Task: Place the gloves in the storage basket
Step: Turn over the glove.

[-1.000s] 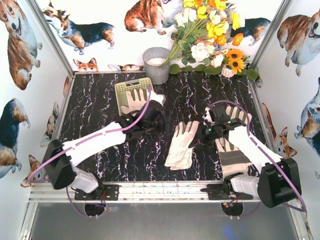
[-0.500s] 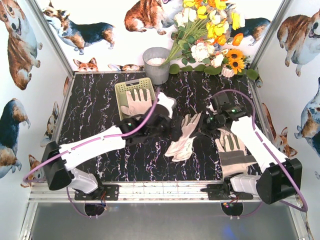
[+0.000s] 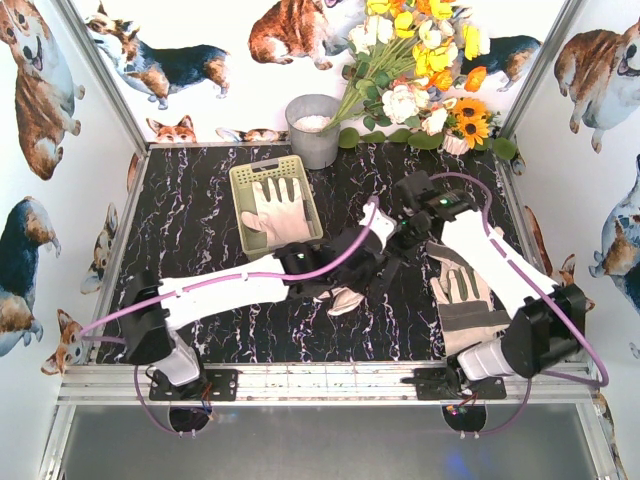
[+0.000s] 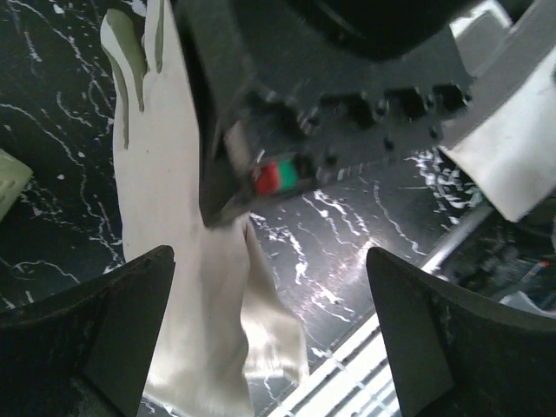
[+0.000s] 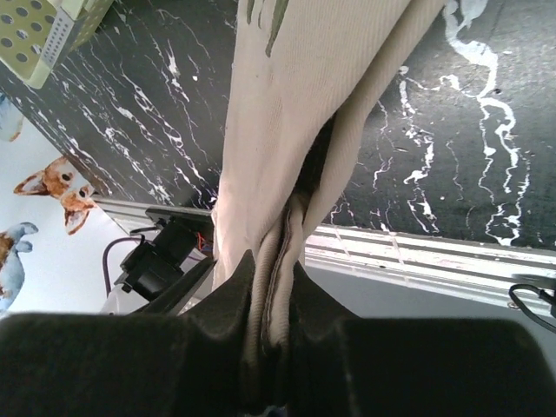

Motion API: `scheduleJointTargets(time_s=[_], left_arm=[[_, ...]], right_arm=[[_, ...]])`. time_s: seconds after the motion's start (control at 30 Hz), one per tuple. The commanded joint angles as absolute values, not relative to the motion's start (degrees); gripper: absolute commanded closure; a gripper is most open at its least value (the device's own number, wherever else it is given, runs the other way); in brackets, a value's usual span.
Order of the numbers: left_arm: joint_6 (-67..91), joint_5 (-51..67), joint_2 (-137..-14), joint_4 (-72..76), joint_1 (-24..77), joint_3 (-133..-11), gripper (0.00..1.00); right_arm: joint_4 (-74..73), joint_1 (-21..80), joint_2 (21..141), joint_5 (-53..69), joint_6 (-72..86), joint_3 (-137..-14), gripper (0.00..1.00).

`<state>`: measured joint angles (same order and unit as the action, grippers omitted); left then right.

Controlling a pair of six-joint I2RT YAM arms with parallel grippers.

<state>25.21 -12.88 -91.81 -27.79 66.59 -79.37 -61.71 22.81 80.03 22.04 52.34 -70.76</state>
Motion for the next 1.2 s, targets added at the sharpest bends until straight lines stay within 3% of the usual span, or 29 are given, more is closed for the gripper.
scheduleJointTargets(time_s=[0.0, 0.2, 0.33, 0.47, 0.57, 0.67, 0.73, 0.87, 1.1, 1.17], left_arm=[[20.44, -19.77, -96.01, -32.68, 67.21, -83.30, 0.15], [20.13, -23.13, -97.71, -35.09, 67.65, -83.98, 0.19], [19.95, -24.16, -98.67, -36.86, 68.97, -84.10, 0.29], [20.10, -25.59, -99.77, -37.94, 70.14, -84.40, 0.49], [21.26, -26.42, -100.45, -39.06, 70.40, -85.38, 0.77], [23.02, -26.88, -99.57, -38.99, 70.39, -85.00, 0.98], [24.16, -26.61, -98.39, -38.88, 70.33, -84.46, 1.00], [27.15, -23.99, -95.24, -38.26, 69.23, -82.12, 1.00], [33.39, -16.16, -88.90, -35.42, 64.15, -77.27, 1.00], [34.95, -14.81, -87.44, -34.78, 62.58, -76.73, 1.00]], right_arm=[[-62.32, 24.88, 81.29, 21.26, 55.72, -75.43, 1.00], [-61.47, 25.22, 81.69, 22.48, 56.49, -75.12, 1.00], [-60.15, 25.22, 81.65, 23.64, 57.71, -74.55, 1.00], [-59.44, 25.22, 81.86, 23.69, 58.43, -74.67, 1.00], [-59.33, 25.22, 81.91, 23.70, 58.16, -74.92, 1.00], [-59.18, 25.22, 81.47, 22.57, 57.49, -74.97, 1.00], [-58.98, 25.20, 81.09, 22.05, 56.80, -75.11, 0.98], [-58.79, 24.17, 80.45, 21.83, 55.59, -76.39, 0.59], [-57.14, 18.11, 77.02, 24.17, 52.28, -78.57, 0.25], [-56.00, 15.95, 75.59, 26.42, 51.37, -78.35, 0.21]])
